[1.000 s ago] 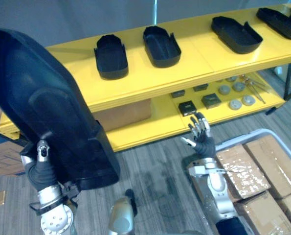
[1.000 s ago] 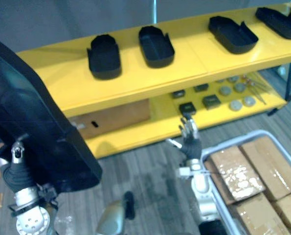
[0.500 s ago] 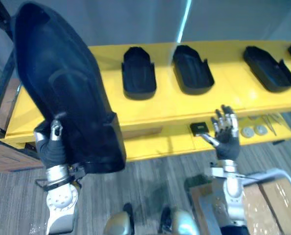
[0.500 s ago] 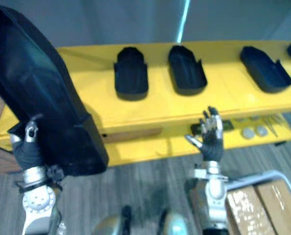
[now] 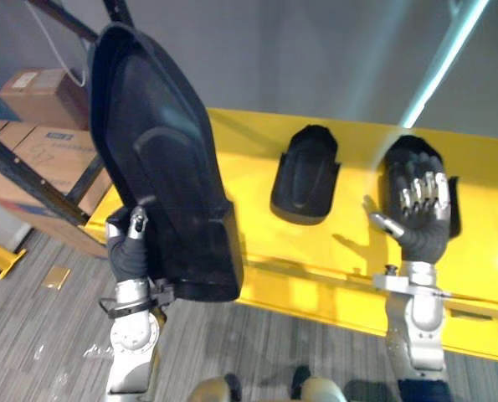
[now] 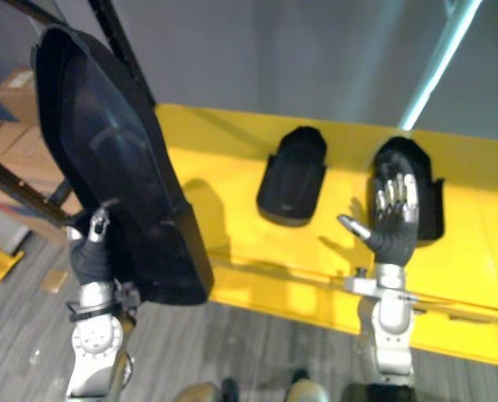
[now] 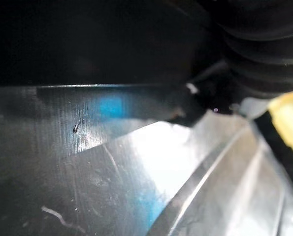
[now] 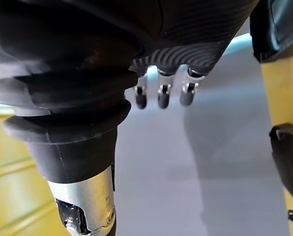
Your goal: Walk over and take plastic housings, then place them on the shelf
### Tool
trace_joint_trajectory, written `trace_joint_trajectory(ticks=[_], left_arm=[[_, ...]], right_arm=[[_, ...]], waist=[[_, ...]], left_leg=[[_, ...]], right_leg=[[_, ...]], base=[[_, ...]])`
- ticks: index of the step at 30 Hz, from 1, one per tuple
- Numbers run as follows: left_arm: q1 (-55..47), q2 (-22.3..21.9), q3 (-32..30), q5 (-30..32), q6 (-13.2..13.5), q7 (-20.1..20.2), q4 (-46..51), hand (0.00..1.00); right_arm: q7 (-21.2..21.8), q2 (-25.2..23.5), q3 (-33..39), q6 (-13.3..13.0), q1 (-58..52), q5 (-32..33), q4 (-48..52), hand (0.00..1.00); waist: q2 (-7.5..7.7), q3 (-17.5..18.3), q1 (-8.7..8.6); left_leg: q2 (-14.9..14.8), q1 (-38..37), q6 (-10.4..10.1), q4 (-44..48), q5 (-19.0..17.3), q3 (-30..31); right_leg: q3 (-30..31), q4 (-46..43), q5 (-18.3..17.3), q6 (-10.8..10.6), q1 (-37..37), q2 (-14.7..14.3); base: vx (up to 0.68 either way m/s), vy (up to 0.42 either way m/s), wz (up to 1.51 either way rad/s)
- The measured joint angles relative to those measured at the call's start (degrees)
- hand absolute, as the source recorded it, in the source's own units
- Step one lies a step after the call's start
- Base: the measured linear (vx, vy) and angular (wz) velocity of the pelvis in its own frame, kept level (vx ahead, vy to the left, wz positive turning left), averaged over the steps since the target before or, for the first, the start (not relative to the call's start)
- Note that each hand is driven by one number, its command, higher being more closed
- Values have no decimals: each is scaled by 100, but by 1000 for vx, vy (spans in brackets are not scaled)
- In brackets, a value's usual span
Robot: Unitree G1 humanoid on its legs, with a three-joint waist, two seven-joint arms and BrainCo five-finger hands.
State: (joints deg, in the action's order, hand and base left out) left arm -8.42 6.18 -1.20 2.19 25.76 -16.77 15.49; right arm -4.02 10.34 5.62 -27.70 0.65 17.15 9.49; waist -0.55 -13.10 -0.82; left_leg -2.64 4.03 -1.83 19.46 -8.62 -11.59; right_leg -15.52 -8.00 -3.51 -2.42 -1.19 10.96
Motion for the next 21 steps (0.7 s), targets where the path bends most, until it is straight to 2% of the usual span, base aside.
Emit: trace_joint_trajectory(ticks=[1,2,3,4,5,6,8,9,10,12,14,16,18,21], left_arm=[[-79,-20,14,7,24,-8,-5,100],[-116,-40,13,14,34,-12,-10,100],[-143,-65,15,23,47,-36,-21,100],[-146,-64,11,46,55,-36,-50,100],[-121,-27,5,48,55,-34,-54,100],[-51,20,2,50,55,-16,-90,100],[22,131,-23,41,46,142,-150,100],[22,171,-22,42,42,188,-150,100],[21,288,-29,41,39,295,-151,100],[19,355,-38,-2,38,397,-150,100],[15,347,-14,-89,11,406,-150,100],[8,283,99,-140,-14,328,-151,100],[8,183,276,-133,-41,218,-153,100],[6,81,317,-156,-44,100,-339,100]], right_arm=[[-47,5,2,-23,106,-3,-50,0],[-92,13,-18,-32,142,-3,-69,0],[-145,33,-28,-74,219,4,-94,0],[-197,23,-18,-79,200,5,-98,0],[-274,-29,0,-81,154,3,-98,0],[-377,-123,13,-82,75,-5,-106,0],[-619,-482,-58,-88,-260,-3,-112,0],[-648,-576,-85,-89,-334,-5,-113,0],[-738,-762,-141,-95,-440,-61,-114,0],[-753,-836,-210,-102,-442,-197,-118,0],[-763,-833,-289,-107,-482,-401,-118,0],[-785,-814,-263,-111,-585,-455,-117,0],[-772,-792,-130,-113,-731,-459,-120,0],[-720,-598,100,-117,-840,-568,-136,0]], waist=[[-119,27,-14],[-150,20,-2],[-330,36,-2],[-405,84,-12],[-444,108,-74],[-452,114,-163],[-166,99,-174],[-119,114,-164],[-35,154,-149],[-15,166,-149],[-47,189,-215],[-68,188,-312],[-141,215,-333],[-211,204,-321]], left_leg=[[-309,-88,-121,-175,78,18],[-446,-167,-200,-298,177,42],[-642,-362,-341,-467,377,216],[-580,-465,-467,-538,111,273],[-539,-532,-481,-586,-153,200],[-436,-558,-468,-597,-308,149],[-144,-614,-319,-567,-382,-62],[-113,-608,-287,-559,-395,-126],[-78,-610,-216,-595,-390,-287],[-105,-663,-179,-680,-369,-426],[-216,-686,-177,-697,-335,-474],[-271,-650,-197,-715,-284,-448],[-315,-588,-184,-729,-209,-395],[-412,-438,34,-327,-23,-366]], right_leg=[[174,-116,-14,-24,58,-26],[261,-193,-36,-58,101,-31],[532,-419,-153,-291,227,-18],[725,-557,-187,-365,375,18],[818,-598,-231,-480,444,93],[864,-612,-192,-578,439,176],[1094,-419,-1,-753,388,438],[1101,-340,85,-724,388,471],[1065,-169,218,-554,388,499],[873,-129,264,-461,396,449],[923,129,294,-422,288,172],[875,290,402,-435,223,93],[795,361,429,-478,224,19],[778,211,230,-435,215,-12]], base=[[-32,149,-49],[-46,263,-88],[-77,400,-92],[-72,382,-89],[-88,373,-45],[-87,327,-24],[-88,278,-30],[-72,237,-43],[-57,200,-33],[-14,116,-39],[52,5,-23],[54,-52,10],[57,-87,11],[47,-122,3]])
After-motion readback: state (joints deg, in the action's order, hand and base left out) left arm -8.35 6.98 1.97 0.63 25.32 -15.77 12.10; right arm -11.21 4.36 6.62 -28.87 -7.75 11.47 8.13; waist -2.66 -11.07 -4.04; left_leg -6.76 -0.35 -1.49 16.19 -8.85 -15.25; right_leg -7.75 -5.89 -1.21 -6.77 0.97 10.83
